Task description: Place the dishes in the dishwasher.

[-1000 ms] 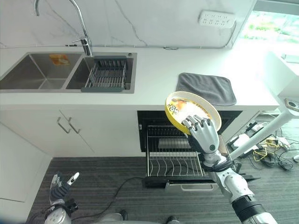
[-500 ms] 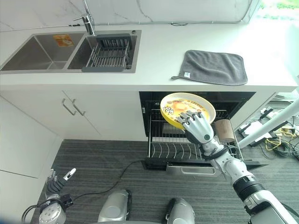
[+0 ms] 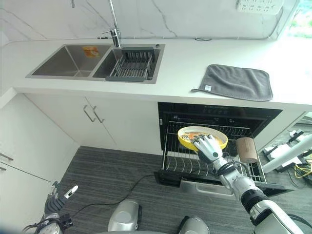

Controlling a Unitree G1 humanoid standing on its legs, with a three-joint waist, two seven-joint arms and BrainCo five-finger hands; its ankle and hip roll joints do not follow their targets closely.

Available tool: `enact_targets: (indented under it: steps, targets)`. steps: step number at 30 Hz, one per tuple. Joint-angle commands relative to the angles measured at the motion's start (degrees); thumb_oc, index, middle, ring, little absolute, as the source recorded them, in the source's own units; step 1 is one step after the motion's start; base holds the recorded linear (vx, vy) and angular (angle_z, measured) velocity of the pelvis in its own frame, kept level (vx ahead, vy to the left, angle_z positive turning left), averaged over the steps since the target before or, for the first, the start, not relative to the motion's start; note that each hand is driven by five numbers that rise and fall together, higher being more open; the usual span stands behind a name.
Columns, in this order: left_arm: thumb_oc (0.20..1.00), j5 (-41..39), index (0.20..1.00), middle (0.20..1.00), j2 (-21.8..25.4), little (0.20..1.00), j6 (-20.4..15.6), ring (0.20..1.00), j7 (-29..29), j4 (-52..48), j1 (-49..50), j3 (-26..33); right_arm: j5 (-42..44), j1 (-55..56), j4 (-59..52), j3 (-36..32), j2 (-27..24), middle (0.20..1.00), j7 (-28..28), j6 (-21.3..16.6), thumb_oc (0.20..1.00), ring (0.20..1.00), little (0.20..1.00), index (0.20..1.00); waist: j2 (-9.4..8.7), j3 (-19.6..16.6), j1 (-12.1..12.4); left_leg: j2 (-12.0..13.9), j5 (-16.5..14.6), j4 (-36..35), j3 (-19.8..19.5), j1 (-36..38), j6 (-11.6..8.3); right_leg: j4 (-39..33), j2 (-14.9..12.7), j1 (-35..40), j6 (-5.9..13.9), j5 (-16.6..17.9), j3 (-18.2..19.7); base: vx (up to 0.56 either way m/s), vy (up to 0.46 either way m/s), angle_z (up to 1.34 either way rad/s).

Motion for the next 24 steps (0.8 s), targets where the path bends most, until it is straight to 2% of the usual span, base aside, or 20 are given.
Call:
enact_targets:
  steps: [1,7,13,14,17,24]
  targets:
    - [1.000,1.1,1.000,1.000,4.6,1.000,-2.1,1.000,-0.5,-5.3,1.6,-0.4,6.0,-8.7,0.2,-1.9,0.4,0.200,-0.1,2.1,0.200,0.200,0.200,0.200,-0.92,0.8,1.4,0.3,15.4,4.9,-2.1,-10.8,1.23,-3.3,0.4,2.8,0.75,7.9,0.3,-0.06,0.003,0.11]
    - [1.000,-0.9,1.000,1.000,6.8,1.000,-3.0,1.000,-1.0,-7.9,0.6,-2.3,8.7,-15.7,5.6,0.5,-1.5,0.200,3.3,-0.3,0.200,0.200,0.200,0.200,0.42,4.1,2.6,-1.1,14.3,8.4,-3.1,-15.0,1.72,0.5,-0.7,-1.9,1.07,8.5,1.3,-0.08,-0.026,0.03]
    - [1.000,-2.3,1.000,1.000,8.6,1.000,-2.4,1.000,-0.9,-10.1,-1.3,-2.9,9.0,-19.7,8.0,2.7,-3.1,0.200,6.5,-0.6,0.200,0.200,0.200,0.200,0.30,6.3,3.3,-1.6,12.6,9.8,-3.2,-16.8,2.26,2.4,-1.5,-4.4,1.52,8.6,1.4,-0.08,-0.050,0.03]
    - [1.000,-2.5,1.000,1.000,9.4,1.000,-2.1,1.000,-0.7,-11.4,-2.1,-3.3,10.6,-21.7,9.4,3.7,-4.2,0.200,6.7,-0.8,0.200,0.200,0.200,0.200,0.19,7.4,3.9,-1.9,11.3,10.8,-3.2,-17.6,2.53,3.6,-1.9,-5.5,1.61,8.1,1.3,-0.13,-0.062,0.02]
    - [1.000,-2.7,1.000,1.000,10.0,1.000,-1.8,1.000,-0.6,-12.2,-3.2,-3.4,10.5,-23.6,11.2,3.9,-4.3,0.200,6.7,-1.4,0.200,0.200,0.200,0.200,0.11,8.6,4.4,-2.3,10.2,11.6,-3.3,-18.7,2.94,4.9,-2.6,-7.1,1.83,8.1,1.2,-0.10,-0.043,0.08]
    - [1.000,-3.7,1.000,1.000,11.0,1.000,-2.4,1.000,-0.1,-12.7,-5.0,-3.7,11.9,-26.9,12.3,5.4,-5.4,0.200,8.7,-1.2,0.200,0.200,0.200,0.200,0.05,10.7,4.7,-3.0,9.6,10.8,-3.5,-20.4,3.24,5.2,-3.0,-9.8,2.31,8.6,1.2,-0.08,-0.023,0.04]
